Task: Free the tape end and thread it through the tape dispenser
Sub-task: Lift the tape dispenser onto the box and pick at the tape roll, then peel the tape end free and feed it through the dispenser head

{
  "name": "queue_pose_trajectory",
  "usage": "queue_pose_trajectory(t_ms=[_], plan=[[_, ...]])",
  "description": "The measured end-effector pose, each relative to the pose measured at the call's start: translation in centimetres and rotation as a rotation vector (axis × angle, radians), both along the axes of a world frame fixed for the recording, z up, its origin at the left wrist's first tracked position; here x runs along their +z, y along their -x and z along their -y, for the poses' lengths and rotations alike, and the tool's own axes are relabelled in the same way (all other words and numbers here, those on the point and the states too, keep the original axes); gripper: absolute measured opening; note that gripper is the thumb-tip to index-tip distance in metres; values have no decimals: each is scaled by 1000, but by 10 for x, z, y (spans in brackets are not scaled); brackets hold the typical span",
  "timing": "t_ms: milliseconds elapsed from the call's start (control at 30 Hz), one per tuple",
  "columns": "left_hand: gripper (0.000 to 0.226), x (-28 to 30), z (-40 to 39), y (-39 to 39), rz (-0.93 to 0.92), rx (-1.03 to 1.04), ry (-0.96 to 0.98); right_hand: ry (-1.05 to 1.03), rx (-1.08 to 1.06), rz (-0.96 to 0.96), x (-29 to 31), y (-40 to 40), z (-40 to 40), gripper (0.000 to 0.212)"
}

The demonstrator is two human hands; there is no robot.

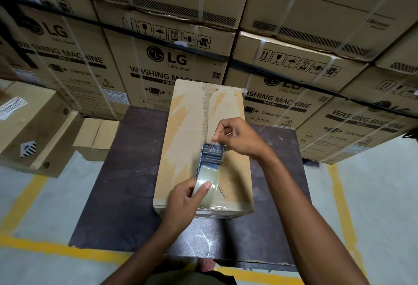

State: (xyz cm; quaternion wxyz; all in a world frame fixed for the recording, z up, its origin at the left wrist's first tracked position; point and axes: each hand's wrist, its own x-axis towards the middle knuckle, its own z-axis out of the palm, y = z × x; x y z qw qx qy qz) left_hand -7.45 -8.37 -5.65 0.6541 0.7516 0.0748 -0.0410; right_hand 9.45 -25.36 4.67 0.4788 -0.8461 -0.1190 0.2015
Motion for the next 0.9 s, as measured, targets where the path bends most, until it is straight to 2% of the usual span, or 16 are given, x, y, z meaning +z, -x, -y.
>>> queue_pose_trajectory(t_ms=[233, 367, 500, 600, 767, 900], plan=[[46, 2, -3, 6, -10, -18, 63, -33, 6, -7, 3, 4, -4, 6], [45, -5, -7, 9, 3, -13, 39, -60, -15, -9, 3, 6, -5, 10], [58, -13, -6, 15, 31, -54, -7, -74, -95, 30, 3, 9, -8, 17], [58, -14, -10, 16, 21, -77, -17, -67, -52, 17, 5, 7, -7, 14], [70, -5, -21, 11, 30, -56, -102, -96, 38, 12, 12, 4, -4, 12], [44, 23, -23, 10, 55, 77, -190, -102, 92, 34, 15, 3, -8, 13]])
